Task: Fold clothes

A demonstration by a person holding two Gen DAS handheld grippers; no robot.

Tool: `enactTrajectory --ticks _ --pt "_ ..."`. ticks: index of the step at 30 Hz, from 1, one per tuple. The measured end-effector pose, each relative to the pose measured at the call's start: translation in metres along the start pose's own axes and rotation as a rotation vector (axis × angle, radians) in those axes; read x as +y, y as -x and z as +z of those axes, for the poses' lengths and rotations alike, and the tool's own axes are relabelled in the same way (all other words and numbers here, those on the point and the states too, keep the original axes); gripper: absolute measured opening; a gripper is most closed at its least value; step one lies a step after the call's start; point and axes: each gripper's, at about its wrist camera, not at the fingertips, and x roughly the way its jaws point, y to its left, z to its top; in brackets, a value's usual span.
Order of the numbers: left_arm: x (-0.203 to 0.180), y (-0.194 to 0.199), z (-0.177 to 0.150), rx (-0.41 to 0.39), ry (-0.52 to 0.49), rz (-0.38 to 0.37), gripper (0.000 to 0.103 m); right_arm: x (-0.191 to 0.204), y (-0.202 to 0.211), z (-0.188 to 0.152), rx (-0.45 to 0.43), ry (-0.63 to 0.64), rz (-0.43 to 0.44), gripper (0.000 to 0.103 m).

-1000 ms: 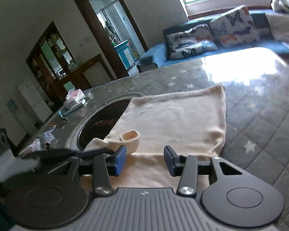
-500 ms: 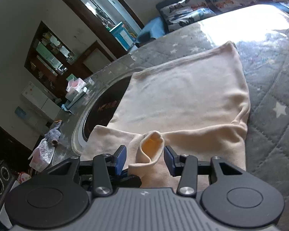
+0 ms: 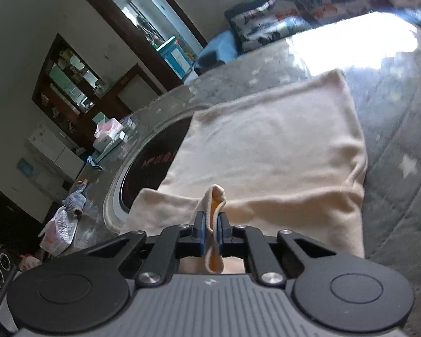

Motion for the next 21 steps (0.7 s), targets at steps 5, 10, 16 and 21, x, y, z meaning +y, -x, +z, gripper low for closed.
enactTrajectory --ticks 5,10,16,21 --pt "0.023 0.020 -0.004 -0.023 0.008 0.072 0.030 0.021 0.020 0.015 -0.065 0.082 -0.010 0.007" --pt "0.041 0.029 -0.015 -0.011 0.019 0.169 0.030 0.041 0.030 0.034 -0.114 0.143 0.000 0.007" --pt "0.048 0.031 -0.022 0.005 0.009 0.217 0.030 0.063 0.036 0.048 -0.143 0.205 0.007 0.007" --pt "0.047 0.027 -0.029 0.028 -0.036 0.238 0.030 0.068 0.042 0.050 -0.160 0.220 -0.011 0.007"
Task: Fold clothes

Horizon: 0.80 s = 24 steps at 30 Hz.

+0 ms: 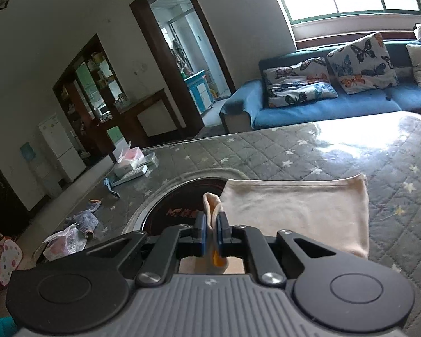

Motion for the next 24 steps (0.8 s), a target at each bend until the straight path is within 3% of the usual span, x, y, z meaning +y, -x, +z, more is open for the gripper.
enactTrajectory --ticks 3,5,8,16,21,24 --pt "0.002 -0.001 -0.005 0.010 -0.015 -0.006 0.025 -0.004 0.005 -0.003 0.001 0.004 -0.023 0.007" --pt "0.003 0.000 -0.006 0.019 -0.019 -0.021 0.012 -0.009 0.005 -0.006 0.007 -0.004 -0.041 0.007" --pt "0.004 0.002 -0.007 0.023 -0.038 -0.024 0.008 -0.021 0.005 -0.017 0.032 -0.035 -0.070 0.007" --pt "0.011 0.006 -0.008 0.060 -0.059 -0.043 0.009 -0.061 -0.017 -0.060 0.158 -0.111 -0.182 0.007" --pt "0.022 0.014 0.005 0.070 -0.055 -0.043 0.012 -0.065 -0.017 -0.071 0.196 -0.063 -0.255 0.012" --pt "0.024 0.013 0.021 0.041 -0.058 -0.032 0.012 -0.056 -0.008 -0.066 0.156 0.014 -0.282 0.013"
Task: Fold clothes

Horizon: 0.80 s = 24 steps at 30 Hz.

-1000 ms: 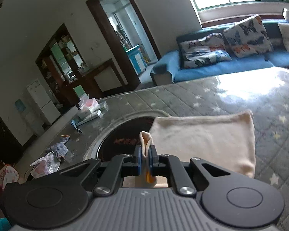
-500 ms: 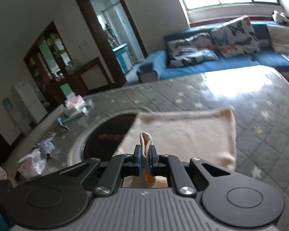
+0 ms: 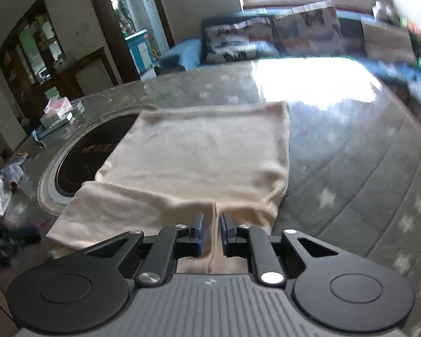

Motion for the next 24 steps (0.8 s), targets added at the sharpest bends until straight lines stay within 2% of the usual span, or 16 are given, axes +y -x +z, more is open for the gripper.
enactTrajectory --ticks 4,9,15,20,24 --pt "-0.001 -0.016 0.024 -0.039 0.019 -0.017 0.012 0.009 0.006 0.008 -0.056 0.060 -0.013 0.013" --pt "-0.016 -0.050 0.047 -0.037 0.012 -0.068 0.012 0.028 -0.008 0.008 -0.057 0.152 -0.001 0.013" --pt "-0.020 -0.085 0.044 0.026 0.005 -0.063 0.012 0.036 -0.026 -0.003 -0.018 0.261 -0.012 0.013" --pt "-0.012 -0.087 0.041 0.028 0.011 -0.061 0.016 0.026 -0.026 -0.009 0.002 0.264 -0.013 0.012" --pt "-0.017 -0.086 0.041 0.029 0.004 -0.058 0.019 0.025 -0.013 -0.011 -0.015 0.279 -0.006 0.013"
